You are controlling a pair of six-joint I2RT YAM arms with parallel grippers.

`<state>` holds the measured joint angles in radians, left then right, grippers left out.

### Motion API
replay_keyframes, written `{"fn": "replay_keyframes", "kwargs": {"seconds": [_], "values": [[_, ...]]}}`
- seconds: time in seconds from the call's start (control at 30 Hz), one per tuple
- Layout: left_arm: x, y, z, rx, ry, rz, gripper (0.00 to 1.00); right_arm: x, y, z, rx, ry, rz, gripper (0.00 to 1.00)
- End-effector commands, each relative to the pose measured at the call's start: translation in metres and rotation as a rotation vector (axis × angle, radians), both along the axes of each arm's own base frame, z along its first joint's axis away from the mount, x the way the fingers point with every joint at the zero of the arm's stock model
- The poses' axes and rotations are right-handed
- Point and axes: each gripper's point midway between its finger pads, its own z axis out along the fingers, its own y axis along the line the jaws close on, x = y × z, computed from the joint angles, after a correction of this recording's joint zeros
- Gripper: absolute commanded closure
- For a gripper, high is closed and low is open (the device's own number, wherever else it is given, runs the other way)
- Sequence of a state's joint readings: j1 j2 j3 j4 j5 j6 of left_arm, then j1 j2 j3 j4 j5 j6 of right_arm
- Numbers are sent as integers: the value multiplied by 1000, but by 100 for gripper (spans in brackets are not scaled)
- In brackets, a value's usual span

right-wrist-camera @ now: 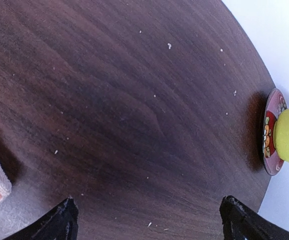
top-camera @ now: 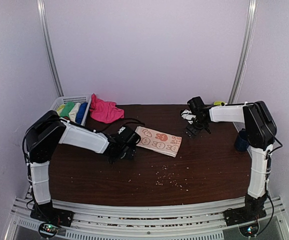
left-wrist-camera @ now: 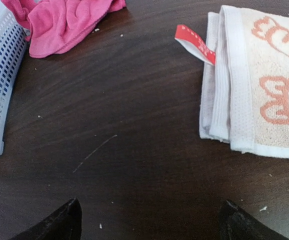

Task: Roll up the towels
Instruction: Rotate the towel at the center of the board.

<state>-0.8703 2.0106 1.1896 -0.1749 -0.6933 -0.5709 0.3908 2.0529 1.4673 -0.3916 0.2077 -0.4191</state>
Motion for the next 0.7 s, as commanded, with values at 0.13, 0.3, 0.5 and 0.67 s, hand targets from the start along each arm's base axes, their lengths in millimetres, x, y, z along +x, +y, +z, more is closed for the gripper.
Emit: {"fn": "replay_keyframes", "kwargs": {"seconds": [0.13, 0.3, 0.5, 0.67], "values": [[7, -18, -12, -51, 16, -13, 2, 17, 18, -14, 22, -38, -9, 0], [6, -16, -7, -57, 7, 0, 2, -6, 55, -27, 34, 44, 148, 0], [1, -2, 8, -56, -24, 26, 2, -49, 85, -36, 52, 175, 348, 0], [-11, 17, 20, -58, -47, 53, 2, -85, 93, -40, 42, 293, 482, 0]]}}
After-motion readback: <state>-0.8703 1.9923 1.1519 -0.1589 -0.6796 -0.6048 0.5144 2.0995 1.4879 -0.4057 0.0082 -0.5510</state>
